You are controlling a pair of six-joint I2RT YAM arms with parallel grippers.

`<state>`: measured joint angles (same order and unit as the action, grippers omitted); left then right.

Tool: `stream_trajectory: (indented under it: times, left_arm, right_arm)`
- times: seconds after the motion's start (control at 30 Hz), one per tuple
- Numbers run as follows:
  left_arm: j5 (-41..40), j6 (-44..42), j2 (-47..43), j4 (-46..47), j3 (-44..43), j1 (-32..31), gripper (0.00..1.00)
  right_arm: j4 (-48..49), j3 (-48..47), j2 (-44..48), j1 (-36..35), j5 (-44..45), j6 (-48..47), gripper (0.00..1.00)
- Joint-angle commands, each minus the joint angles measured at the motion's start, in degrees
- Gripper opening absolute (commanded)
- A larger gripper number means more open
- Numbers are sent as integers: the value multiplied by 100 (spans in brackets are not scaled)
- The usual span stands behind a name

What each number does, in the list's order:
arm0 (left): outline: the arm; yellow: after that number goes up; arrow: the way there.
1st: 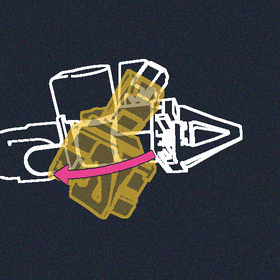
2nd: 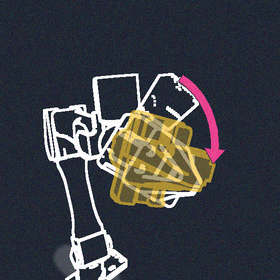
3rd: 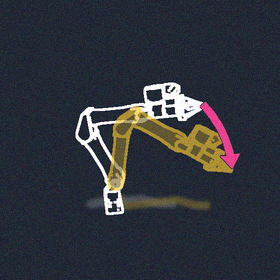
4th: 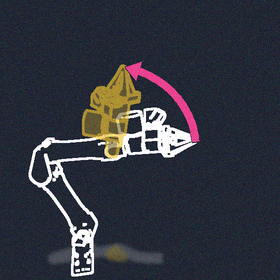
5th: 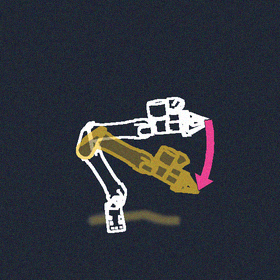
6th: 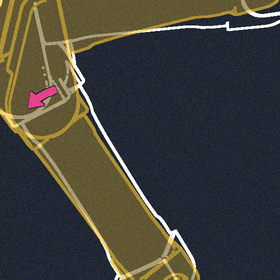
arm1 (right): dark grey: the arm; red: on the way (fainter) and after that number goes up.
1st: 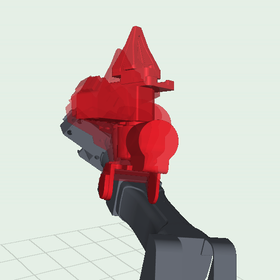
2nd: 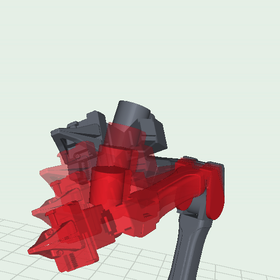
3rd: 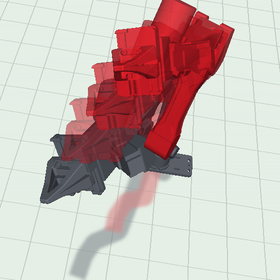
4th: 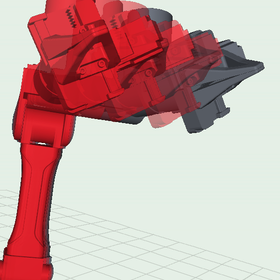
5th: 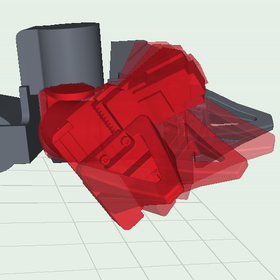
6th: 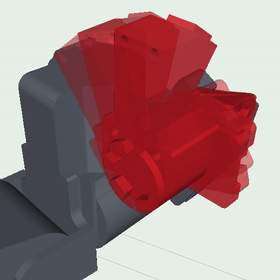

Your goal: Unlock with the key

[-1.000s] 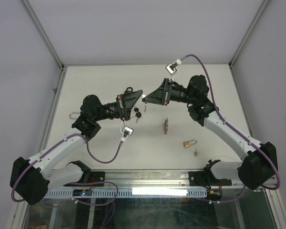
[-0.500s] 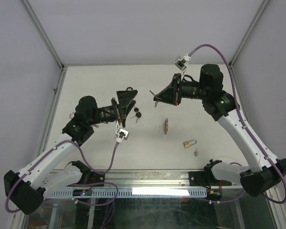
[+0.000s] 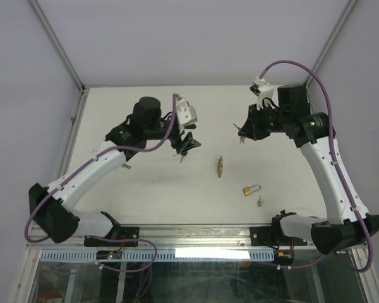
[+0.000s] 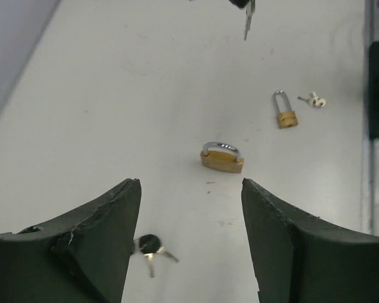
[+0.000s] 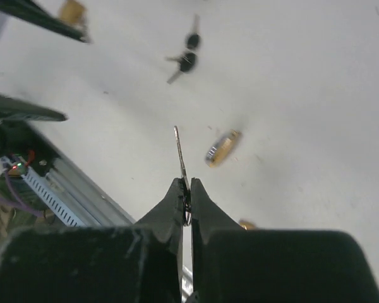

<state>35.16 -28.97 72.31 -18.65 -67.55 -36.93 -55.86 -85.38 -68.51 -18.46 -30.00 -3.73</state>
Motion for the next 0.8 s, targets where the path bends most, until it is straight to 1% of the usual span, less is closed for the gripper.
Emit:
stream_trajectory:
  times: [0.0,0.1,0.17,0.2,0.27,0.33,0.4,0.47,0.7,0.77]
  left_arm:
    - [-1558,2795,1182,-1208,-1222,-659,67]
    - [-2064,3319,2017,-1908,-1953,-997,71]
    - [-2303,3635,2510,-2157,-2295,-1203,73]
    - [-2428,3785,2757,-2242,-2448,-1297,76]
    - [-2710,4153,3214,-2384,-2782,-1470,84]
    - [-2891,4536,3691,-2617,-3189,-1583,98]
    - [-3126,4890,4154,-2973,-3598,-1657,99]
    - [-3498,5115,4475,-3213,-3783,-1721,99]
    - [-4056,5337,5137,-3230,-4073,-1792,99]
    - [-4052,5397,5182,-3250,-4048,-1792,95]
  right_arm:
    - [-1103,165,-458,438,1366,353,0]
    - [-1084,459,-422,532,1764,361,0]
    - [-1030,628,-449,604,2014,344,0]
    - [-1027,703,-508,649,2125,365,0]
    - [-1003,842,-659,708,2277,423,0]
    - [-918,992,-739,739,2389,427,0]
    - [-799,1171,-719,763,2492,398,0]
    - [-728,1301,-656,764,2476,367,0]
    - [-528,1558,-327,780,2135,346,0]
    - [-516,1576,-281,772,2031,355,0]
